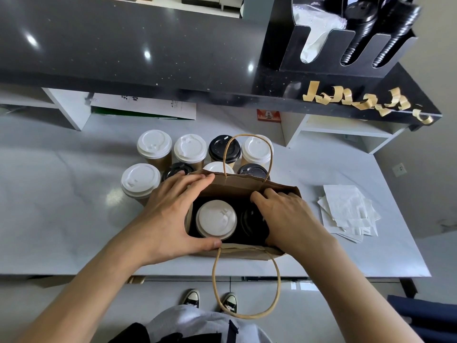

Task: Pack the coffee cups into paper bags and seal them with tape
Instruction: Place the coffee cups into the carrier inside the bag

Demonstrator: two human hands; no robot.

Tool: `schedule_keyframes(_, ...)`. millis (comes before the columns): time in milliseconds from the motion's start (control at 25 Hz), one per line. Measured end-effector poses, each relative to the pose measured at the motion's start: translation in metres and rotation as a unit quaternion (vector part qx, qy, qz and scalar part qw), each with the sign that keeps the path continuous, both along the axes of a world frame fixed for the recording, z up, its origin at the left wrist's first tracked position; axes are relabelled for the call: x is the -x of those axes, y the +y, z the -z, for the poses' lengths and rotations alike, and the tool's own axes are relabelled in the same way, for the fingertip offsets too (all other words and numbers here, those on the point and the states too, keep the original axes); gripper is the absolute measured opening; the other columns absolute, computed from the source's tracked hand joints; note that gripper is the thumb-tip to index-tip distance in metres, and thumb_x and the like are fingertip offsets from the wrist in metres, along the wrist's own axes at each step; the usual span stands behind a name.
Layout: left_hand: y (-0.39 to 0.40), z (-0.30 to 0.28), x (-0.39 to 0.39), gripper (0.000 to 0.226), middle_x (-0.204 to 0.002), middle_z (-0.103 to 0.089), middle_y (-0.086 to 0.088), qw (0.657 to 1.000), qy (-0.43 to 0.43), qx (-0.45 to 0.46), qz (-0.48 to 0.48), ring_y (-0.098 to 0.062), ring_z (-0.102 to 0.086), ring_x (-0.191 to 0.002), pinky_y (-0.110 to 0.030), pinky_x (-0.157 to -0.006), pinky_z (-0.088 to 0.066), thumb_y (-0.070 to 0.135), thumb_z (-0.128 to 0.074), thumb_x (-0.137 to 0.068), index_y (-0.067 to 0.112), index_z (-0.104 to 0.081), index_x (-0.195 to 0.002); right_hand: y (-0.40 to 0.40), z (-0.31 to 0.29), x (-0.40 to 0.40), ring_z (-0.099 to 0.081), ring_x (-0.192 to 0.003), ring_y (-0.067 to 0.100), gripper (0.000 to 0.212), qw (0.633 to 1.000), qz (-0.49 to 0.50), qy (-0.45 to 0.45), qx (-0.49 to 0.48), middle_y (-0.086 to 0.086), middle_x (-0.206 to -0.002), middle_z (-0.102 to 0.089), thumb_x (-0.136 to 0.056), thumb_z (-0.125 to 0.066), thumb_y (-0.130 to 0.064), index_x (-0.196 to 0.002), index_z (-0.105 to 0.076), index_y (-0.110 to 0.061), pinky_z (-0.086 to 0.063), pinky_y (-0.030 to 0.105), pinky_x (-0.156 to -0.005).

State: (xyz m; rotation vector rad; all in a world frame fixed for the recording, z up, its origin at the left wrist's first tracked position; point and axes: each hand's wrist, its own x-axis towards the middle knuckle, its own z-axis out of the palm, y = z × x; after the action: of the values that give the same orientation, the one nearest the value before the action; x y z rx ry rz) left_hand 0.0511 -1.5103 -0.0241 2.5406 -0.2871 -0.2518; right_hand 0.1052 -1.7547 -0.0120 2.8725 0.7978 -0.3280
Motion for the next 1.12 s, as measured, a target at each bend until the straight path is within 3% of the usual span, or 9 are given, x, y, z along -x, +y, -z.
schedule_keyframes(360,0.001,0.001,0.001,0.119,-0.156,-0.011,0.035,1.0,-0.002,0.005,0.005,-0.005,0.001,-0.153,-0.037,-0.126,-0.012,0.087,-0.062,-0.058,0.05,-0.009,-0.157,0.014,0.003,-0.007,-0.067,-0.109,0.026,0.044,0.999,0.008,0.004,0.053,0.003,-0.122,-0.064,-0.096,-0.061,-0.018,-0.137,-0.047,-0.022,-0.036,0.031,-0.077)
schedule_keyframes(680,0.003,0.002,0.001,0.118,-0.157,-0.012,0.034,1.0,-0.009,0.004,0.009,-0.006,-0.002,-0.153,-0.038,-0.126,-0.014,0.087,-0.061,-0.059,0.048,-0.01,-0.158,0.015,0.009,-0.011,-0.067,-0.111,0.026,0.047,0.996,0.0,-0.004,0.085,0.003,-0.123,-0.065,-0.094,-0.063,-0.02,-0.138,-0.046,-0.021,-0.047,0.035,-0.091)
schedule_keyframes(880,0.003,0.005,0.0,0.116,-0.157,-0.016,0.03,0.999,-0.026,0.013,0.014,-0.006,-0.007,-0.152,-0.04,-0.126,-0.017,0.087,-0.06,-0.06,0.045,-0.014,-0.158,0.005,0.005,-0.004,-0.06,-0.12,0.025,0.067,1.0,0.014,0.024,0.015,0.001,-0.131,-0.059,-0.086,-0.074,-0.032,-0.144,-0.042,-0.026,-0.045,0.037,-0.1)
schedule_keyframes(960,0.002,0.006,0.0,0.115,-0.157,-0.018,0.028,0.999,-0.03,0.015,0.018,-0.007,-0.009,-0.152,-0.04,-0.125,-0.018,0.087,-0.06,-0.061,0.044,-0.015,-0.158,-0.003,-0.006,-0.001,-0.059,-0.119,0.023,0.071,0.998,0.028,0.046,-0.04,-0.003,-0.132,-0.057,-0.08,-0.077,-0.04,-0.143,-0.044,-0.031,-0.045,0.036,-0.096)
schedule_keyframes(1120,0.0,0.007,-0.002,0.114,-0.157,-0.018,0.028,0.998,-0.037,0.031,0.03,-0.005,-0.014,-0.151,-0.039,-0.124,-0.021,0.086,-0.062,-0.061,0.044,-0.018,-0.158,-0.025,-0.023,0.009,-0.058,-0.112,0.02,0.039,0.989,0.086,-0.007,-0.123,-0.008,-0.122,-0.062,-0.093,-0.068,-0.029,-0.131,-0.058,-0.03,-0.047,0.035,-0.087)
